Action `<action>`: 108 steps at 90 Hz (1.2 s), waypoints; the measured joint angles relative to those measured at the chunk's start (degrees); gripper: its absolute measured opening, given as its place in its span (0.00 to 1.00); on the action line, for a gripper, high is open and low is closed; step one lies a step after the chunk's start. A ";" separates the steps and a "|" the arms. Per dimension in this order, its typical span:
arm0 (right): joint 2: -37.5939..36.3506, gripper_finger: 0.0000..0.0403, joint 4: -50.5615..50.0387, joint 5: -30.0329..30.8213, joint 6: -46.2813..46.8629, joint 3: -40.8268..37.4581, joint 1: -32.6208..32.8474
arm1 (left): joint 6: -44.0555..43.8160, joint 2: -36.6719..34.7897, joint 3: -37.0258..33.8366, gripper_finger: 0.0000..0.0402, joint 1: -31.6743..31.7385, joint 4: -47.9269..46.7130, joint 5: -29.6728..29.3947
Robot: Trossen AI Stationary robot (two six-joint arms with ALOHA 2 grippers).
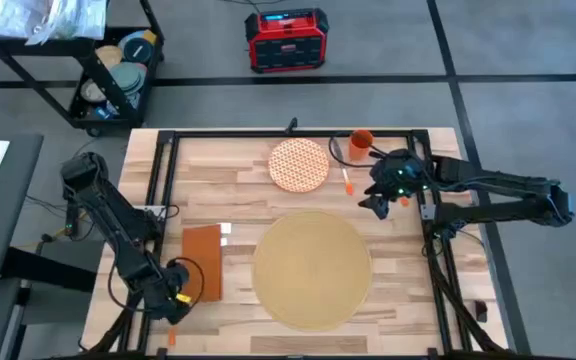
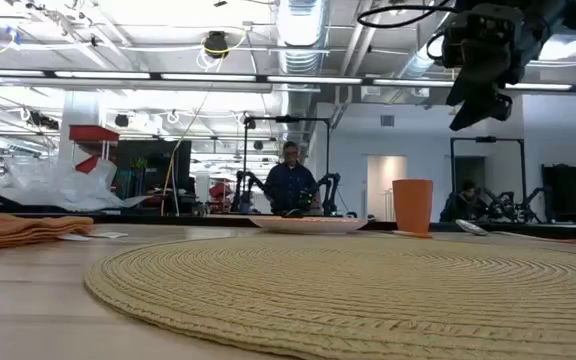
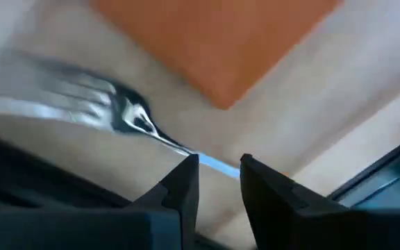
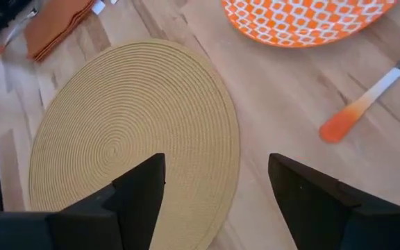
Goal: Set table place
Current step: Put the orange fork on top of the orange table napkin
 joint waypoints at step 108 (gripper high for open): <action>0.01 0.61 -0.03 -0.04 -1.45 0.00 0.20 | -13.57 4.15 4.13 0.01 9.42 0.82 13.47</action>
